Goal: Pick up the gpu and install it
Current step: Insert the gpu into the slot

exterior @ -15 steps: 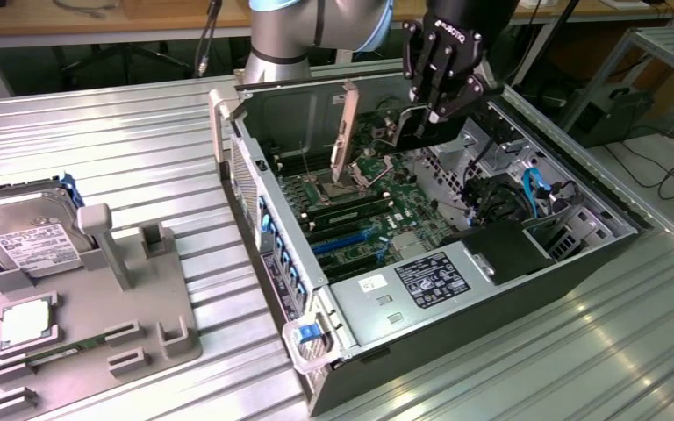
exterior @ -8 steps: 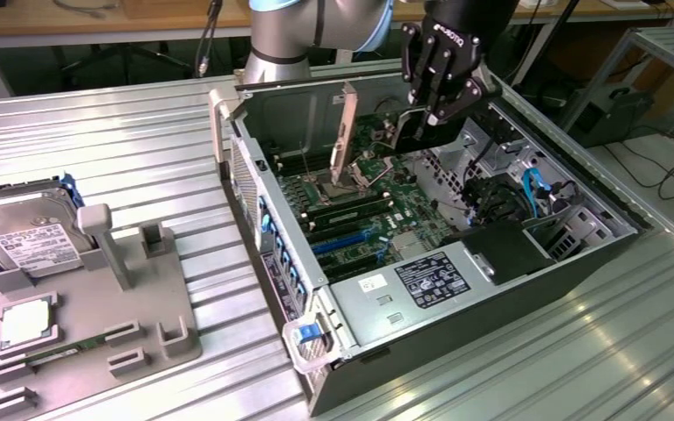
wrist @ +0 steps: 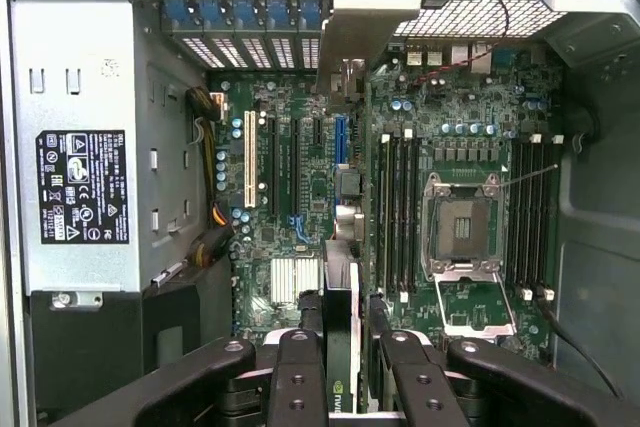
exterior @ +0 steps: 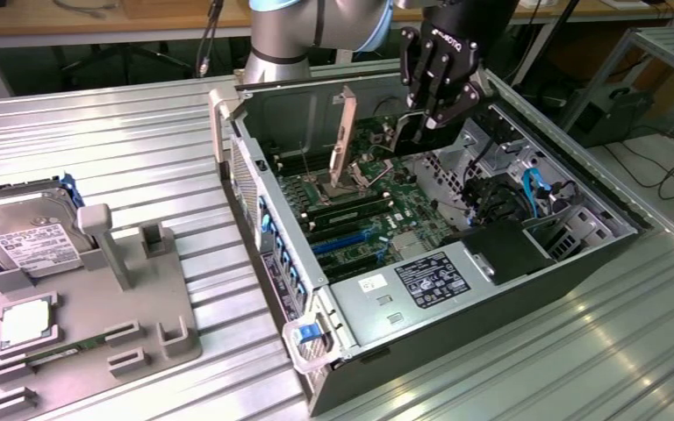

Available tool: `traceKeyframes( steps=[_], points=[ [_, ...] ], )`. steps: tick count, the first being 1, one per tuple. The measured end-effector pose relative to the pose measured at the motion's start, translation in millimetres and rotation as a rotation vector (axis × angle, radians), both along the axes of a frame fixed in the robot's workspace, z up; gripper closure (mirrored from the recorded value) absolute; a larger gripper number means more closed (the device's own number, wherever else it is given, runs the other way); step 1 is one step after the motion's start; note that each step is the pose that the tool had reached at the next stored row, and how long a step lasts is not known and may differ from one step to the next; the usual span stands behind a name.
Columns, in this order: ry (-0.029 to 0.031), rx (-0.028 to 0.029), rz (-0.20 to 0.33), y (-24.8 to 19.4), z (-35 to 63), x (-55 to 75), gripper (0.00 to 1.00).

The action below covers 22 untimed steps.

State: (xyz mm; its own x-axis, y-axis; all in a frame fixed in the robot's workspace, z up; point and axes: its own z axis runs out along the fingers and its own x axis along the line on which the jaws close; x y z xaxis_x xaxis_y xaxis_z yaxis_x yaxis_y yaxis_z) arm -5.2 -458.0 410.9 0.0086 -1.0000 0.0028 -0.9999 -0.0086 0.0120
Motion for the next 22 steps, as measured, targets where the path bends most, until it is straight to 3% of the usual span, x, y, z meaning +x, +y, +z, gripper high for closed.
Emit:
traceKeyframes(
  steps=[22],
  points=[
    [0.0006, 0.0004, 0.000, 0.0, -7.3, -0.6, 0.73]
  ],
)
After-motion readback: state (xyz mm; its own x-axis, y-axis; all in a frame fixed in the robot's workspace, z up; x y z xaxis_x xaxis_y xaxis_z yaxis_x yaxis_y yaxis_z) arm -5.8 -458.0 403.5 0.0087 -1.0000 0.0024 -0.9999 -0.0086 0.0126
